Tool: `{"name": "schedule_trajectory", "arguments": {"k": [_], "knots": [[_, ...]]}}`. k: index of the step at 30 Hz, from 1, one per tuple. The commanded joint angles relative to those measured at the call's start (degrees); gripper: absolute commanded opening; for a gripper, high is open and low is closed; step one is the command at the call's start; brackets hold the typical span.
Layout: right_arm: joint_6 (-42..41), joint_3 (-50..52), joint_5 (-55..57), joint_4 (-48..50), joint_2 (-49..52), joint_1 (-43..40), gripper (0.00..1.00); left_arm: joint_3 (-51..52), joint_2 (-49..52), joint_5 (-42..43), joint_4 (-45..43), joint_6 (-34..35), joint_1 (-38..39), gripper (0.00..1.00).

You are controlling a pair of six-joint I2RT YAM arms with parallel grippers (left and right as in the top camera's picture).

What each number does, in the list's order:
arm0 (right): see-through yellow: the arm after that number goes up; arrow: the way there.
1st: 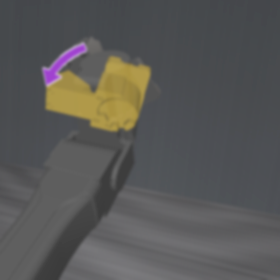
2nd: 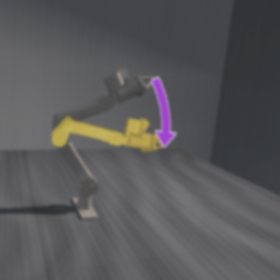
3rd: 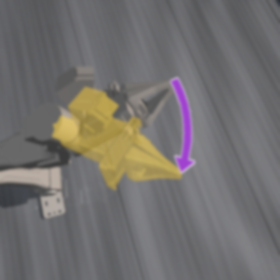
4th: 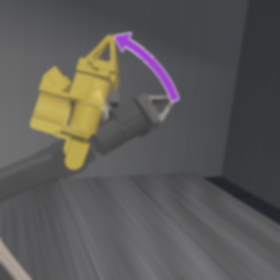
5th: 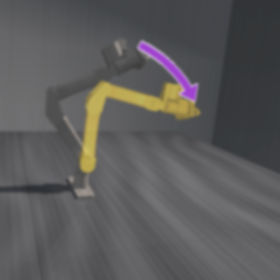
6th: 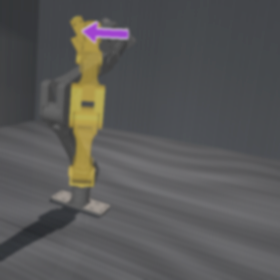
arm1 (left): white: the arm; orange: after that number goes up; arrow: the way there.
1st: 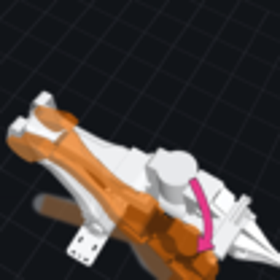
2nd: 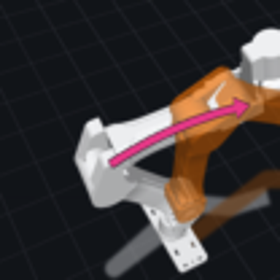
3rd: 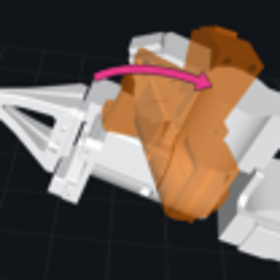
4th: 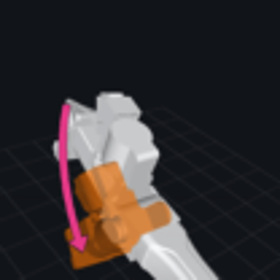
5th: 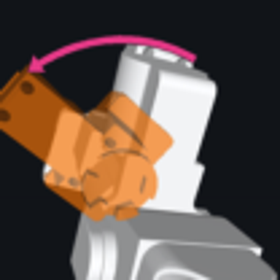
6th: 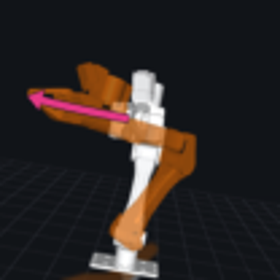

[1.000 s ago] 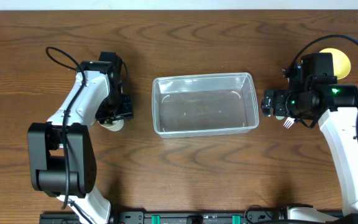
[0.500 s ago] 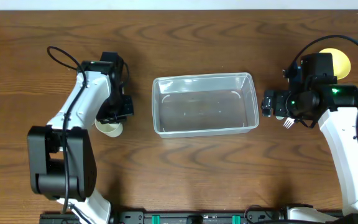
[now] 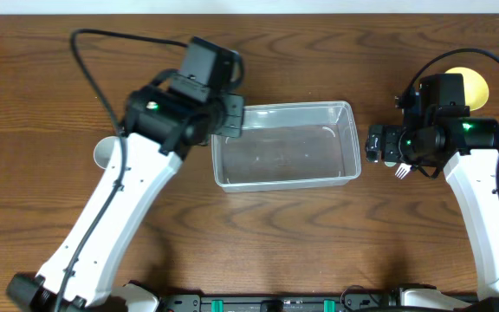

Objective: Pack container
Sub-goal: 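Move left gripper over the cream cup and grasp its rim, then carry cream cup into the container's left corner and release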

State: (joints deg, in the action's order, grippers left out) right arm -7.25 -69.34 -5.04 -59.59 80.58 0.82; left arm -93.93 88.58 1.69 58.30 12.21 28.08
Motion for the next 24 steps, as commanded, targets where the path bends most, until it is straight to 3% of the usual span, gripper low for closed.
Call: {"name": "schedule_trajectory", "arguments": {"k": [1, 10, 19, 22, 24], "knots": [[-0.9, -1.0, 0.7, 0.0, 0.2, -0.4, 0.99, 0.5, 6.7, -1.3, -1.1, 0.1, 2.2, 0.06], [-0.9, -1.0, 0.7, -0.1, 0.2, -0.4, 0.99, 0.5, 22.1, -1.3, -1.7, 0.1, 2.8, 0.06], [-0.9, -1.0, 0.7, -0.1, 0.2, -0.4, 0.99, 0.5, 28.3, -1.3, -3.6, -2.1, -0.6, 0.07], [-0.9, -1.0, 0.7, -0.2, 0.2, -0.4, 0.99, 0.5, 28.3, -1.3, -4.0, -2.9, -1.5, 0.15], [-0.9, -1.0, 0.7, -0.2, 0.2, -0.4, 0.99, 0.5, 28.2, -1.3, -4.3, -3.9, -1.8, 0.26]]}}
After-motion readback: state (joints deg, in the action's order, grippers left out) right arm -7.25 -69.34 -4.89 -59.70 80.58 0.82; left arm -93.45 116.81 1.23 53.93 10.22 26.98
